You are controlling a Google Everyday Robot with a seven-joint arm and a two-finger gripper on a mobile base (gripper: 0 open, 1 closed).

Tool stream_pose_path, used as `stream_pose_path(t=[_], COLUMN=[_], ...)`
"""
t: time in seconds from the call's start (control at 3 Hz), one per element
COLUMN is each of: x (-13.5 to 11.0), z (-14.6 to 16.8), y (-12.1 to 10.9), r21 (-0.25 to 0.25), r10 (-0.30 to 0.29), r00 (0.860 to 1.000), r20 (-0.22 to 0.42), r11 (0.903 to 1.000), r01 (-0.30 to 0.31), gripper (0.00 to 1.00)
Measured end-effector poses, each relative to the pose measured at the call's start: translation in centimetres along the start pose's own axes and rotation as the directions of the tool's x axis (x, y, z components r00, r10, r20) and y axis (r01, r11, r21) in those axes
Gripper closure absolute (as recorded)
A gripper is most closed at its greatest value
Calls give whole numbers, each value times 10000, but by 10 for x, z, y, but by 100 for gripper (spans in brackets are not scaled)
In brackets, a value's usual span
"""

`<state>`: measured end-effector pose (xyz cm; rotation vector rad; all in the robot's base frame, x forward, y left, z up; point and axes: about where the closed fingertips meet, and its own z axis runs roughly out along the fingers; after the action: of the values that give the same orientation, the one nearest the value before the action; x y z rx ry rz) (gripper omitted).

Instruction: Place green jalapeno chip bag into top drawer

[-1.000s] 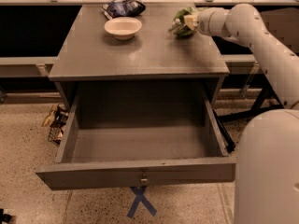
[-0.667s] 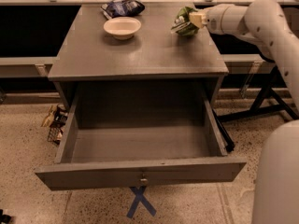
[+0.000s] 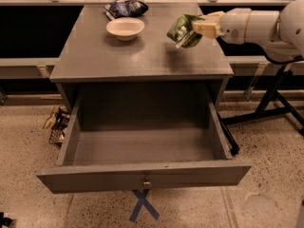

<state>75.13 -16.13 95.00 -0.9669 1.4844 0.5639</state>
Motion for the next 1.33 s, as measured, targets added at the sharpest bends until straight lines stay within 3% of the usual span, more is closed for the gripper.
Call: stream_pose_path(t=[0.33, 0.67, 1.0, 1.33], x=[5, 5, 5, -25], z=[1, 1, -1, -23], y=[24, 24, 45, 89], r21=[-935, -937, -1107, -1016], r10=[-89, -85, 11, -34], r00=[9998, 9998, 9999, 9980], r20=[-179, -181, -150, 626], r11=[9956, 9956, 9939, 9948], r01=[72, 67, -27, 97], gripper=[100, 100, 100, 100])
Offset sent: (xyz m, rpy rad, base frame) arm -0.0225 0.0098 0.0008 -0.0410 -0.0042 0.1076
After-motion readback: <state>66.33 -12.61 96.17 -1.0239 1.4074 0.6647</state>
